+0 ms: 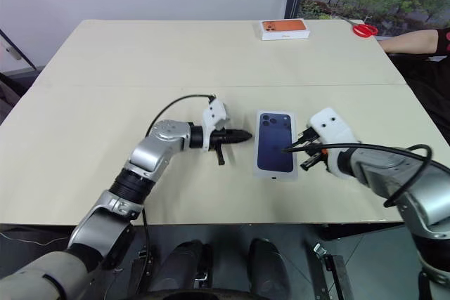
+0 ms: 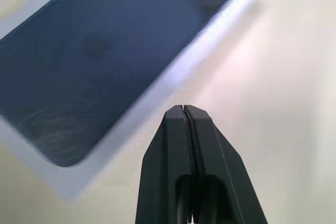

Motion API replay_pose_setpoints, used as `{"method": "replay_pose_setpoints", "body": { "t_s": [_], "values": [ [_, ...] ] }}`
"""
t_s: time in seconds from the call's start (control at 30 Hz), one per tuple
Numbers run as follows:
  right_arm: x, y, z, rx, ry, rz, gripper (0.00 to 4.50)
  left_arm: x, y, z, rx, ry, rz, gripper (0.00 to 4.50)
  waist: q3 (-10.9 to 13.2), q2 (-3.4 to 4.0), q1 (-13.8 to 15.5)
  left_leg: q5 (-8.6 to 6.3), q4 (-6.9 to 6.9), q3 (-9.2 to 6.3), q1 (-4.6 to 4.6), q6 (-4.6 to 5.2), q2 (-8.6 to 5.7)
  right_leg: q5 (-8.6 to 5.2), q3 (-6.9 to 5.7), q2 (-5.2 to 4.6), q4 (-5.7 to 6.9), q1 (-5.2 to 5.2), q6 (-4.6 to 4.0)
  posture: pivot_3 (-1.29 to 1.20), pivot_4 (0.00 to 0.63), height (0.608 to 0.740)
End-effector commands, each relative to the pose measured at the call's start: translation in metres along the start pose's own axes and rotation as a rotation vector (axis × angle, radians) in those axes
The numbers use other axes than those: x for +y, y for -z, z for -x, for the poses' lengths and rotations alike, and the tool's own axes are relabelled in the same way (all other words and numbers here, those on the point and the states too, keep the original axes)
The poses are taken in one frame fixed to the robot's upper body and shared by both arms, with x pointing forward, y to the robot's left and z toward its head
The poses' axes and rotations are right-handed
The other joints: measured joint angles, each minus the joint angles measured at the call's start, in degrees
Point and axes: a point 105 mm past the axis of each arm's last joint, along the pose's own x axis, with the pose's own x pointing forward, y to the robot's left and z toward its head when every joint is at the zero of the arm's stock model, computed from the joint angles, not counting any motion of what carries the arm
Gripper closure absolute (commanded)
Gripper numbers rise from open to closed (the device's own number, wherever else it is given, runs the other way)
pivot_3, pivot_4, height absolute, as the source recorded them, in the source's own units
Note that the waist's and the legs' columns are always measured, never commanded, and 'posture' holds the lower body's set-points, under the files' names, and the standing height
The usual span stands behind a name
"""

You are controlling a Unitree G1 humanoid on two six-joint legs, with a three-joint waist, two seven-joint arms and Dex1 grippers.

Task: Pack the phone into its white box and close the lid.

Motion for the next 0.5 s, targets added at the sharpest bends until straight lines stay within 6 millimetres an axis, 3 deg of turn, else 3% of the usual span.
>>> {"method": "replay_pose_setpoints", "body": {
  "t_s": [0.03, 0.17, 0.3, 0.5],
  "values": [
    [0.0, -0.012, 0.014, -0.068, -0.005, 0.061, 4.48, 0.007, -0.03, 0.0, -0.086, -0.015, -0.018, 4.5, 0.0, 0.0, 0.0, 0.0, 0.0, 0.0, 0.0, 0.0, 0.0, 0.0, 0.0, 0.01, 0.0, 0.01, 0.01, 0.0, 0.15, 0.74],
    [0.02, -0.015, 0.019, -0.11, -0.117, 0.077, 4.48, 0.012, -0.038, -0.019, -0.062, -0.037, -0.047, 4.5, 0.0, -0.02, 0.2, 0.0, 0.0, 0.0, 0.0, 0.0, -0.04, 0.01, 0.0, 0.02, 0.0, 0.02, 0.02, 0.0, 0.15, 0.74],
    [0.054, -0.001, 0.008, -0.079, -0.231, 0.063, 4.48, 0.016, -0.017, -0.047, 0.11, -0.06, -0.106, 4.5, 0.0, -0.06, 0.1, 0.0, 0.02, -0.03, 0.02, 0.0, -0.06, 0.0, -0.02, 0.05, -0.02, 0.08, 0.03, 0.0, 0.15, 0.74],
    [0.063, 0.018, -0.007, 0.003, -0.222, -0.013, 4.48, 0.012, 0.015, -0.057, 0.286, -0.026, -0.132, 4.5, 0.0, -0.06, 0.0, -0.01, 0.01, -0.02, 0.04, 0.01, -0.03, 0.0, 0.0, 0.05, 0.04, 0.03, 0.03, 0.0, 0.15, 0.74]
  ]
}}
